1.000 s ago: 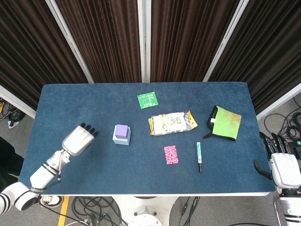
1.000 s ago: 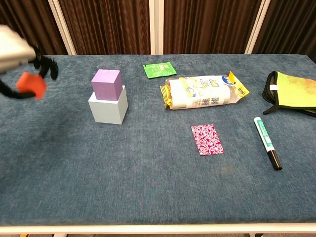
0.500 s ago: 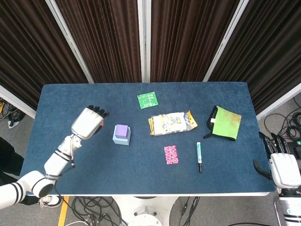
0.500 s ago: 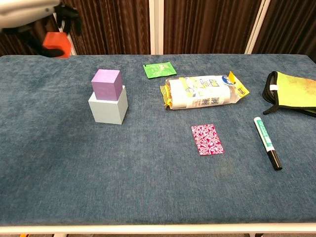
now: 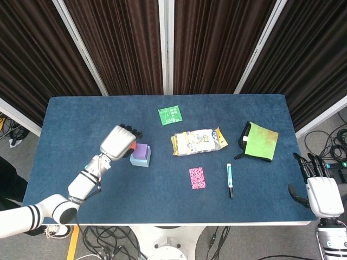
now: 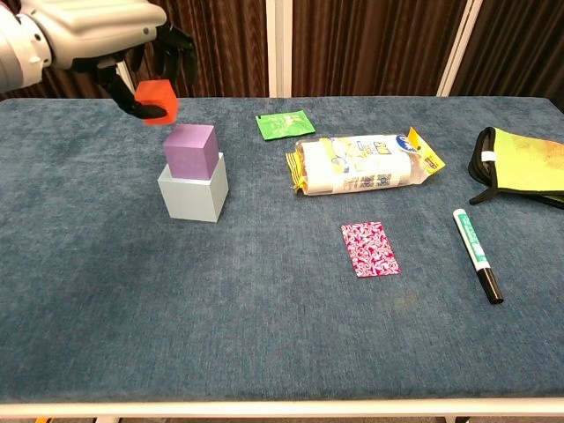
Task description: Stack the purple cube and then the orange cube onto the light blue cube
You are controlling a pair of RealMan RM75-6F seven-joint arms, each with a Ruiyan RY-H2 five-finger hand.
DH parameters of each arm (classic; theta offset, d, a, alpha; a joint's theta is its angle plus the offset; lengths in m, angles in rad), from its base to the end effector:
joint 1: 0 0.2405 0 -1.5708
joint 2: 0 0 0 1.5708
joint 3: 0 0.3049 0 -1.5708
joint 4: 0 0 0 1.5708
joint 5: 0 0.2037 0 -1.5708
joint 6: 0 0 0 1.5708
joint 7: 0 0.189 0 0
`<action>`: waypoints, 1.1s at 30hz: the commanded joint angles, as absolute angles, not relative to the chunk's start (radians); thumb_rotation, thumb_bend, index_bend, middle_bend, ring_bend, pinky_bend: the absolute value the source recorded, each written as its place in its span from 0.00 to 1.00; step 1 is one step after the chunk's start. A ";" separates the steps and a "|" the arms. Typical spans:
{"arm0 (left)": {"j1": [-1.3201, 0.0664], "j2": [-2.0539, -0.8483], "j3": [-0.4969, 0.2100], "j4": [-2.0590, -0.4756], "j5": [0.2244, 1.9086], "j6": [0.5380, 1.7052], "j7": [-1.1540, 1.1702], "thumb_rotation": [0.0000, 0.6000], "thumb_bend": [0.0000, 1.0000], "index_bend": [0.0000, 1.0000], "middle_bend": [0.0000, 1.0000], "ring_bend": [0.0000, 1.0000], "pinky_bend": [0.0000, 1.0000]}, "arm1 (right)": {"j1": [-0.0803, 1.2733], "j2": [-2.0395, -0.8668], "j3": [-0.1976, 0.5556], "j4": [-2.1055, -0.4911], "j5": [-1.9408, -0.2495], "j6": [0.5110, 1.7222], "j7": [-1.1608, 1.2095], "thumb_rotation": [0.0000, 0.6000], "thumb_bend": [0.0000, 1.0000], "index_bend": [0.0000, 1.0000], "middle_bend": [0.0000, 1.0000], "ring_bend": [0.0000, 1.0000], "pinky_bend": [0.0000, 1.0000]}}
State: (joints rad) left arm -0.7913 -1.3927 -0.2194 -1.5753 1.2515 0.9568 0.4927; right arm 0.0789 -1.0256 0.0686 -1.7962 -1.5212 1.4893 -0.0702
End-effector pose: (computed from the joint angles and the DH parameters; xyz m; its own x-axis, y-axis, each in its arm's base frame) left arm -0.1273 0.4293 0.0338 0.6290 0.0156 0.7773 0.6647 -0.5294 -0.5272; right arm -0.3145 -0.2280 0.2050 0.3772 0.0128 0.9260 -0.9252 -0.0400 0.3774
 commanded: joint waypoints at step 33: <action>-0.891 -1.415 -0.175 -1.608 1.153 0.926 0.585 1.00 0.33 0.45 0.64 0.44 0.50 | 0.085 -1.024 0.070 -1.797 -1.502 1.473 -0.073 1.00 0.28 0.02 0.16 0.00 0.00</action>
State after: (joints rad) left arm -0.8907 -1.4146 -0.1752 -1.6085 1.1539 0.9262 0.5852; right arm 0.0846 -1.0242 0.0701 -1.7967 -1.5016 1.4732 -0.0729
